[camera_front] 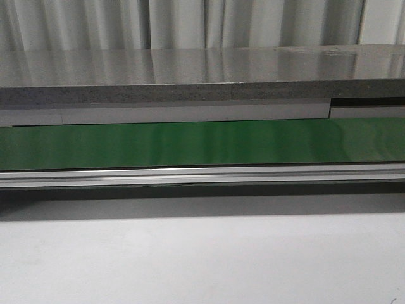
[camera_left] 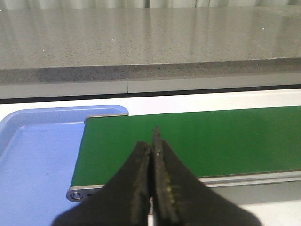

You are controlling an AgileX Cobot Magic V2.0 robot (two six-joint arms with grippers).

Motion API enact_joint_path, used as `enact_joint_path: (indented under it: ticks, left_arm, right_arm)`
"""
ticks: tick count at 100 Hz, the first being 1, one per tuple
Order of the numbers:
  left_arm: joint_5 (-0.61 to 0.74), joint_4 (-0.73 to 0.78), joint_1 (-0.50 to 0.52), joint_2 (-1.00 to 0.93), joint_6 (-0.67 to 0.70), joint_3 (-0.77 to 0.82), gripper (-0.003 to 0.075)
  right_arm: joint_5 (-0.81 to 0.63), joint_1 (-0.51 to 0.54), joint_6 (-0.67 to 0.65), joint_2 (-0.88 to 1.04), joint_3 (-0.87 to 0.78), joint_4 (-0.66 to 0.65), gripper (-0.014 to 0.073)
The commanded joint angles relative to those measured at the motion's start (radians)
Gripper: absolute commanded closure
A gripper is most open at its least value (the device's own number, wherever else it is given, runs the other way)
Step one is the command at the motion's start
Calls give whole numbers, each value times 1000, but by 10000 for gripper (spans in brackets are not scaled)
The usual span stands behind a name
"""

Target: Move button from left to right

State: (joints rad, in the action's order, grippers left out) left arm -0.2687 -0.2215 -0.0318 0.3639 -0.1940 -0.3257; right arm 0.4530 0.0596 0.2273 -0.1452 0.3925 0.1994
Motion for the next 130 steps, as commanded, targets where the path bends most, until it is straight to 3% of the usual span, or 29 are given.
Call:
enact_joint_path:
  ticks: [1,37,130]
  left_arm:
    - [82,-12,-7,5,-2,-28,741]
    - [82,-12,-7,5,-2,-28,741]
    - [82,-12,-7,5,-2,-28,741]
  right_arm:
    - [-63,1,6,-9,26,8,118]
    - [-63,1,6,-9,26,8,664]
    - [-98,1,6,-9,12,8,660]
